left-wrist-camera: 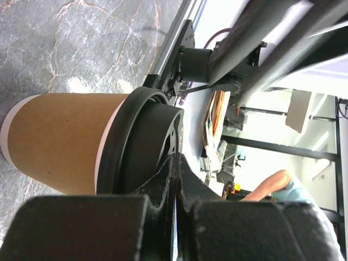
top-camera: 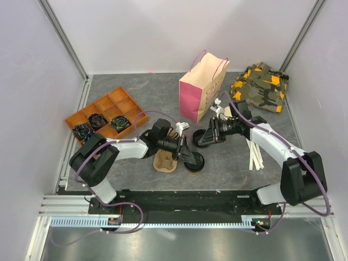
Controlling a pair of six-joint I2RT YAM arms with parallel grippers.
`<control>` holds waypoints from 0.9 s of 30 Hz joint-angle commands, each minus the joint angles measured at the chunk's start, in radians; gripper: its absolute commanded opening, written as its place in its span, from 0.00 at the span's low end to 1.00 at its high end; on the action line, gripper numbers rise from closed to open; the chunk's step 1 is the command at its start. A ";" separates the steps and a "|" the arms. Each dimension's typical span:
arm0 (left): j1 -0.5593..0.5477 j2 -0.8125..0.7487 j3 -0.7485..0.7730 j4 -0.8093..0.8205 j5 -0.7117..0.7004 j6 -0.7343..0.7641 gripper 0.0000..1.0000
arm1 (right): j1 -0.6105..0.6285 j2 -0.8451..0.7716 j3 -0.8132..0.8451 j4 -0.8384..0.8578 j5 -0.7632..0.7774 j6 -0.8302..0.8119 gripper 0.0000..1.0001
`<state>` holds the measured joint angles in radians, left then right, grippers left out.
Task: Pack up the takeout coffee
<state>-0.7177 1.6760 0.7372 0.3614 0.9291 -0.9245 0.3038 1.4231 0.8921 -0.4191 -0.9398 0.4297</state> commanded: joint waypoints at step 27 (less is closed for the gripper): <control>-0.003 0.076 -0.033 -0.210 -0.182 0.125 0.02 | 0.353 -0.043 0.209 -0.267 0.592 -0.494 0.15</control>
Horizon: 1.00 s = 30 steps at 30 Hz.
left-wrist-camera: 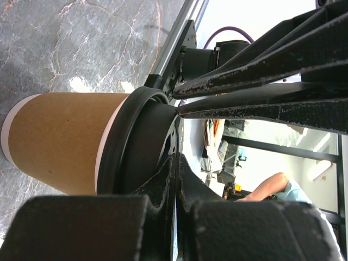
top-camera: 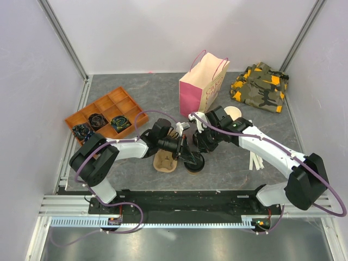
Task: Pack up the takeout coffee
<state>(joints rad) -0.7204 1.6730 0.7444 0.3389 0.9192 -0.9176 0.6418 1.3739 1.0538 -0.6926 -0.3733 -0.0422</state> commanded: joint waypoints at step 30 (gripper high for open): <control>-0.001 0.080 -0.042 -0.192 -0.174 0.120 0.02 | 0.073 0.062 -0.008 -0.002 0.005 -0.153 0.07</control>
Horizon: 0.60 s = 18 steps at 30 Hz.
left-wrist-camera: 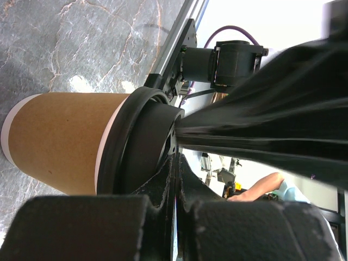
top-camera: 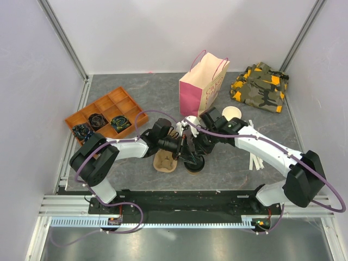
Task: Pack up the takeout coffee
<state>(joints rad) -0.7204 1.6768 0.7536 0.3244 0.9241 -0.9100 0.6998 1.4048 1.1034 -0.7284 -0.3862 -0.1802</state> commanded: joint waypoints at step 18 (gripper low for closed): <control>-0.001 0.074 -0.045 -0.189 -0.179 0.123 0.02 | 0.027 0.010 0.147 -0.075 0.026 -0.056 0.10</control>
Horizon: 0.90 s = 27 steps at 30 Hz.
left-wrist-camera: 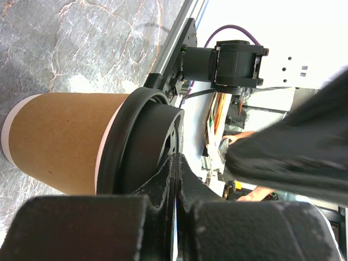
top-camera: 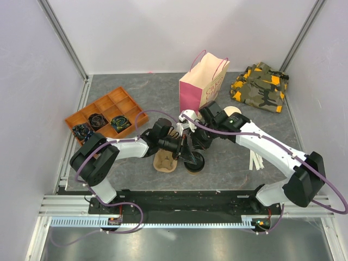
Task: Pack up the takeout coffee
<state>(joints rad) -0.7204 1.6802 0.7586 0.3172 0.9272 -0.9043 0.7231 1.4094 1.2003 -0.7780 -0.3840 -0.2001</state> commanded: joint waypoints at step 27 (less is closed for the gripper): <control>0.001 0.046 -0.031 -0.153 -0.157 0.120 0.02 | 0.029 -0.023 -0.075 0.045 0.054 -0.032 0.12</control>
<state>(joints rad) -0.7204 1.6802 0.7666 0.3012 0.9260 -0.9028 0.7422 1.3899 1.0790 -0.6930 -0.3141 -0.2333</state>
